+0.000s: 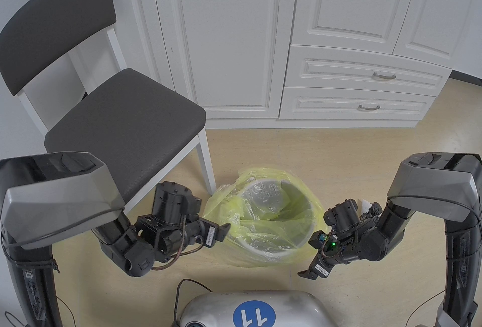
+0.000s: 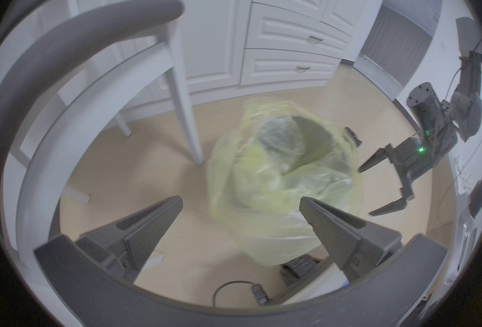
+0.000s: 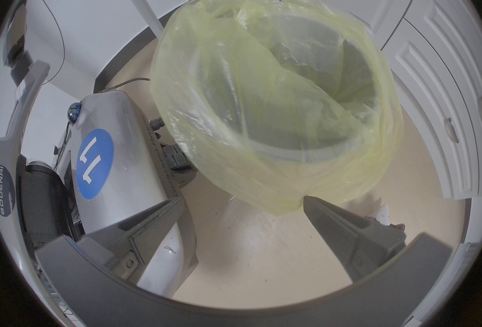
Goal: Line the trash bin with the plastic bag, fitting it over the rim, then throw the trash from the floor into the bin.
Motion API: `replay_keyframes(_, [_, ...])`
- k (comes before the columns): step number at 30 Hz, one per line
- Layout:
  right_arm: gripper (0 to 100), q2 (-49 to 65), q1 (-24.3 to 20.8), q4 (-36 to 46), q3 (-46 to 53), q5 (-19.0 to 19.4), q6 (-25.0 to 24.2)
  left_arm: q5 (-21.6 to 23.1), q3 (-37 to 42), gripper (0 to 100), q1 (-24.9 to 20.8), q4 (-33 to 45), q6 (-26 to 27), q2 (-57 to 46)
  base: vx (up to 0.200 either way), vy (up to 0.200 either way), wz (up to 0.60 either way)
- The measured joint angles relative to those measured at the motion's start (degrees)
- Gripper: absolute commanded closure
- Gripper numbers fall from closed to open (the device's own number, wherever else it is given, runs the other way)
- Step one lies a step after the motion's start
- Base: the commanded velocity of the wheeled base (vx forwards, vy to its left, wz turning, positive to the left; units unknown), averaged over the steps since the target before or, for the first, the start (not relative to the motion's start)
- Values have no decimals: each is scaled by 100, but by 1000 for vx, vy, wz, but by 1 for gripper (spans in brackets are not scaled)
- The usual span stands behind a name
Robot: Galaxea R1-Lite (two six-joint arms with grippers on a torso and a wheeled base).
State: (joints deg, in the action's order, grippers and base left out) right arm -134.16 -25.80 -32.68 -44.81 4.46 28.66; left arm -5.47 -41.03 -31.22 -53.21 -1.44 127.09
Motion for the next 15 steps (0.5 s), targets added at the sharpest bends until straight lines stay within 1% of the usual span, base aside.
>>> replay_keyframes(3, [0, 72, -74, -148, 155, 13, 21, 1, -256, 0, -282, 129, 7, -11, 0, 0, 0])
replay_keyframes(6, [0, 240, -66, -178, 306, 82, 67, -7, -660, 0, -474, 480, 7, 30, 0, 0, 0])
replay_keyframes(10, [0, 552, 13, -188, 518, 240, 257, -35, -1437, 0, -645, 1318, 2, 179, 0, 0, 0])
replay_keyframes(15, [0, 855, 113, -188, 736, 341, 539, -278, -2671, 0, -761, 2391, 2, 552, 0, 0, 0])
